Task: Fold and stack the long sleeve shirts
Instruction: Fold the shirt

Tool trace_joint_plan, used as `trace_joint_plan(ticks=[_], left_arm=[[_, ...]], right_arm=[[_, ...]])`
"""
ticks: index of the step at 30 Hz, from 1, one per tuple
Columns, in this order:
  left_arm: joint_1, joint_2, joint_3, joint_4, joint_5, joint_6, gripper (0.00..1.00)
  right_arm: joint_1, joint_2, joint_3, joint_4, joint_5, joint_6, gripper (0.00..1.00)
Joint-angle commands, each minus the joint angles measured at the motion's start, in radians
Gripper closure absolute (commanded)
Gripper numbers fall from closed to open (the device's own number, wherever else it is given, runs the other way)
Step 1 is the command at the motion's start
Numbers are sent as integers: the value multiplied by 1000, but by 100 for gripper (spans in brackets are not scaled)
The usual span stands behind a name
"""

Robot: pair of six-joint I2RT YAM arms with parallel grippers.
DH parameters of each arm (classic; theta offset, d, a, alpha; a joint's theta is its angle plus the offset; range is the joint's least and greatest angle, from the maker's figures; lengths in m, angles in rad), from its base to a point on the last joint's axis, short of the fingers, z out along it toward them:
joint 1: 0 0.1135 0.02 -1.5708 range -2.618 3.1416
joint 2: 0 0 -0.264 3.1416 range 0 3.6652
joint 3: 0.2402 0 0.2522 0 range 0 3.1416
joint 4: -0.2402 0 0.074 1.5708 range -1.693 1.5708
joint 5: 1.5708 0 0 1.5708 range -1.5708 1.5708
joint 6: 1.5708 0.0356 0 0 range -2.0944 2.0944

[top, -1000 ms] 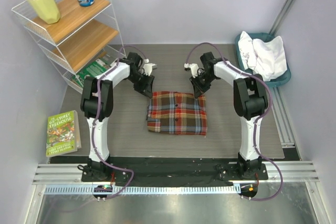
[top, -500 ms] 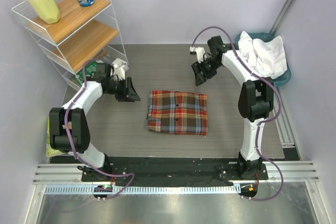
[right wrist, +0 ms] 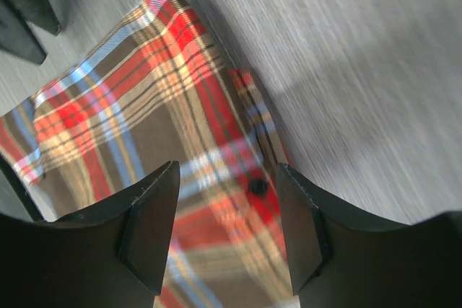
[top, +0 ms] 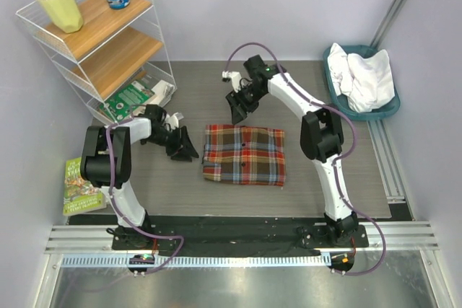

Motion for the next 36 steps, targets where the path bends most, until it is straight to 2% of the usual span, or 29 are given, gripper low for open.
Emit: trace_joint_plan(ticks=[1,6,13,17,25,26,30,31,33,34,36], left_arm=[[-8,15,-6,46,63,-22,55],[-37,30,-9,46,60,-29,52],[-71,58,11,41,43,-49,52],[-80,73,28,43,46,-58,55],[-86,101,25,55,28,-72,55],[-86,106,25,63,27,-74,55],[-92,123,31,87,31,-75,58],[-97,123,34,94,36,-77,58],[-103,120,37,103,42,-81,61],[-111,115,38,103,48,-85,64],[-117,103,40,103,62,-91,71]], right_arm=[[-5,33,58,87,-53,65,38],[18,45,16,179,-53,101,36],[40,100,41,262,-68,130,32],[57,127,50,270,-88,130,33],[74,166,65,311,-107,147,36],[75,170,65,316,-110,150,38],[77,177,62,323,-117,153,60],[77,177,61,323,-113,151,71],[77,173,56,322,-113,147,83],[77,173,55,323,-108,147,97],[77,171,53,322,-102,145,99]])
